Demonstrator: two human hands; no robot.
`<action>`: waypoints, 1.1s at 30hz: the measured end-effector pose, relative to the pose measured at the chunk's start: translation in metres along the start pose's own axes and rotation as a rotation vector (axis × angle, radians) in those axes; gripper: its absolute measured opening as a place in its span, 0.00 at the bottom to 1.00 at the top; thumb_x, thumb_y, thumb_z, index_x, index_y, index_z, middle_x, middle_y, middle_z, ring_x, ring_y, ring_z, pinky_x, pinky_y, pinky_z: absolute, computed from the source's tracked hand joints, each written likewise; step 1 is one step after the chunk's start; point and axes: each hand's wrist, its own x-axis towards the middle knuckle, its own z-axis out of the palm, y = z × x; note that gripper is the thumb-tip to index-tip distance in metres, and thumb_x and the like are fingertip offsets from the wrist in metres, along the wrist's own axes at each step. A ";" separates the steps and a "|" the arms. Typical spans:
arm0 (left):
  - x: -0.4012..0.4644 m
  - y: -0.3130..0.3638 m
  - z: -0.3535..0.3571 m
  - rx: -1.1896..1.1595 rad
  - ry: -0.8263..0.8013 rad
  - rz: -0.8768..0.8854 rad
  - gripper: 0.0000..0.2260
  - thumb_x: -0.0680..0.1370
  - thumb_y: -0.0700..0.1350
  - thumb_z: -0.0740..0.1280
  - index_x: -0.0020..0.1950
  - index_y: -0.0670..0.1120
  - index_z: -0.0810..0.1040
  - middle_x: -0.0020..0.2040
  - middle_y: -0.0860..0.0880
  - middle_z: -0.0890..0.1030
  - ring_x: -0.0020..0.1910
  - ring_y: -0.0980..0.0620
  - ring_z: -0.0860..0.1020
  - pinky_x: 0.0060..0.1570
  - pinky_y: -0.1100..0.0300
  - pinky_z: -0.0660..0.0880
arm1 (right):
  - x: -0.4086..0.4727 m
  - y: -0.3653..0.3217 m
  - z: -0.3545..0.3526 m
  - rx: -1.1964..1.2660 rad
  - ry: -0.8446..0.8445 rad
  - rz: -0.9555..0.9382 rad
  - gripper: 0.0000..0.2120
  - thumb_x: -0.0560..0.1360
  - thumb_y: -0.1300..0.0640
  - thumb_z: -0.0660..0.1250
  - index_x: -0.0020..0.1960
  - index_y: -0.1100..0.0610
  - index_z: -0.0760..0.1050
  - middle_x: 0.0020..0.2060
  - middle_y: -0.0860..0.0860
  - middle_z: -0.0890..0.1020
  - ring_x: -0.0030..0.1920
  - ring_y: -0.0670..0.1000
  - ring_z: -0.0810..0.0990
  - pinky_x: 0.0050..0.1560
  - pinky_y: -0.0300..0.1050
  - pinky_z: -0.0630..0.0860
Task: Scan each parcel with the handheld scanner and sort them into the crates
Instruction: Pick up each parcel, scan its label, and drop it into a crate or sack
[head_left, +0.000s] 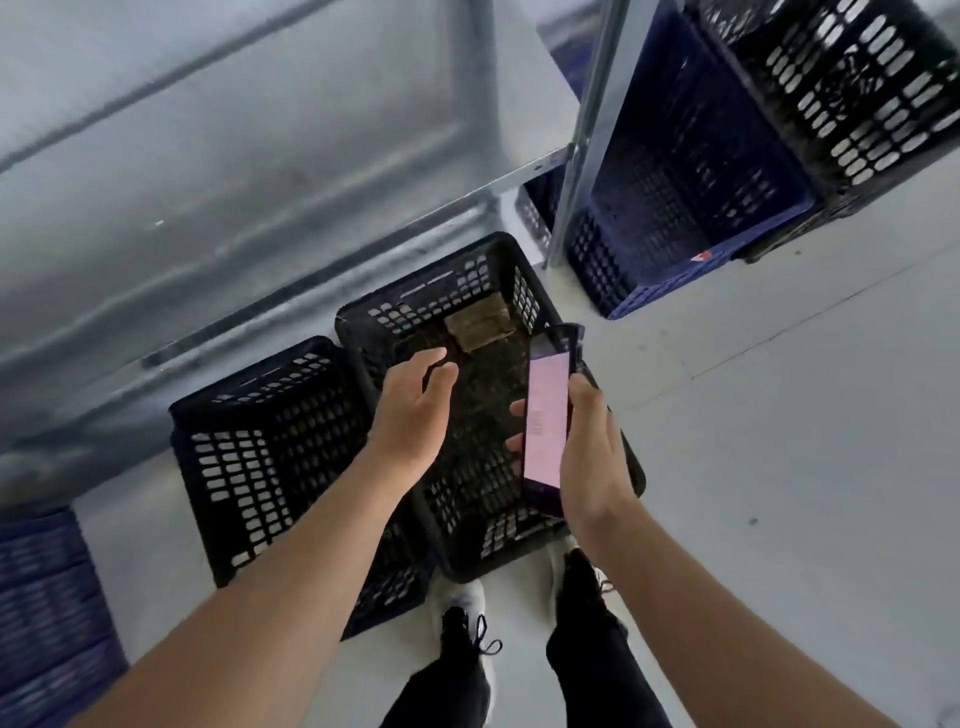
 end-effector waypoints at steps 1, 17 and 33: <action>0.019 -0.011 0.013 -0.010 0.012 -0.010 0.20 0.87 0.56 0.59 0.78 0.53 0.73 0.78 0.48 0.71 0.77 0.52 0.68 0.79 0.50 0.63 | 0.024 0.010 -0.002 -0.010 -0.011 0.003 0.32 0.75 0.34 0.51 0.69 0.48 0.77 0.52 0.51 0.87 0.47 0.56 0.86 0.47 0.54 0.81; 0.268 -0.179 0.148 0.308 0.042 0.078 0.31 0.74 0.38 0.72 0.77 0.55 0.74 0.75 0.46 0.72 0.77 0.48 0.68 0.77 0.60 0.63 | 0.260 0.148 0.002 -0.214 -0.157 -0.186 0.31 0.74 0.31 0.50 0.53 0.51 0.80 0.49 0.53 0.85 0.48 0.55 0.85 0.54 0.63 0.82; 0.284 -0.198 0.153 -0.013 0.110 0.052 0.29 0.74 0.51 0.73 0.76 0.61 0.73 0.62 0.53 0.78 0.62 0.55 0.78 0.66 0.61 0.76 | 0.261 0.189 0.005 -0.179 -0.122 -0.193 0.27 0.73 0.32 0.50 0.53 0.46 0.80 0.50 0.50 0.85 0.49 0.54 0.85 0.55 0.66 0.82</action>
